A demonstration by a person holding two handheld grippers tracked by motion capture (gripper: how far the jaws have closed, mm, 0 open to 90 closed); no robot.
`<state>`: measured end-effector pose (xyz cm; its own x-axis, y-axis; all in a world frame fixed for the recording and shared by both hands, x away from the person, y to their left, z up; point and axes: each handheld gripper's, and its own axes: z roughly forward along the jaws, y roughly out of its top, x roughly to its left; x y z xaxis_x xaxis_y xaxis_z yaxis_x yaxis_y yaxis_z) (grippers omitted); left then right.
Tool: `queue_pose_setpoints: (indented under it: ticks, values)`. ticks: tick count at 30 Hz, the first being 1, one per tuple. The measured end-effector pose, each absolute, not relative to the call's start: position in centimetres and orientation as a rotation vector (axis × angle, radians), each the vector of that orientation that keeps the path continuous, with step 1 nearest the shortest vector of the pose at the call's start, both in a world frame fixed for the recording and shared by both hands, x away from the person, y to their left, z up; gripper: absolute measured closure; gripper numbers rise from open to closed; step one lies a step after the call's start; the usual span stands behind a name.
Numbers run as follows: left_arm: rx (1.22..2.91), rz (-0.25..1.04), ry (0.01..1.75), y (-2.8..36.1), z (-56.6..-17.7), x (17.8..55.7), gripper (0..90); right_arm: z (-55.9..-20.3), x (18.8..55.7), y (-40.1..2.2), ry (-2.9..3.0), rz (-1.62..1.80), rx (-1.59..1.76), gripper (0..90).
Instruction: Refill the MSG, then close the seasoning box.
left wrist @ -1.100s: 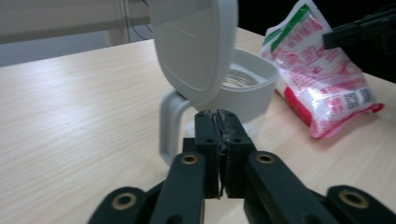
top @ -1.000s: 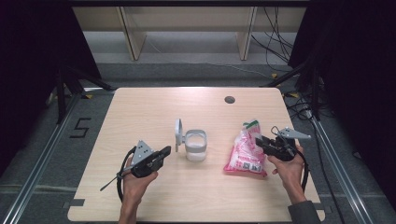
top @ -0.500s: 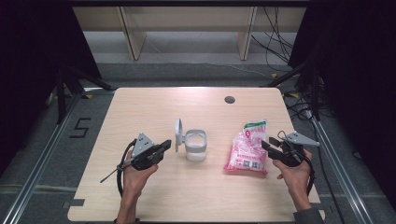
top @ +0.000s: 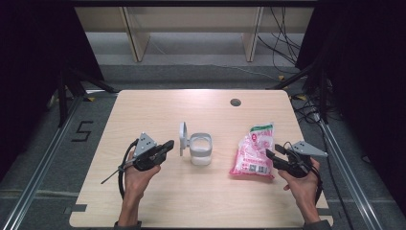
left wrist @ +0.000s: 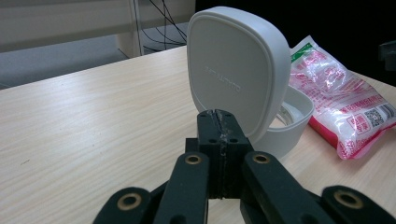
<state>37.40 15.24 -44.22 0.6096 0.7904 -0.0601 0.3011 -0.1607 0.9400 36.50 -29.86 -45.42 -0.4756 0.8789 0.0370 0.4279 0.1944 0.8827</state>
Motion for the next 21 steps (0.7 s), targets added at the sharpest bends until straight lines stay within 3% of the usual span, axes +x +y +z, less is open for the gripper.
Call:
queue_pose_setpoints:
  ticks: [21]
  values:
    - [1.768, 0.575, 0.871, 14.1, -43.2, 37.8, 89.3, -46.4, 34.8, -28.9, 2.041, 1.210, 1.217, 42.8]
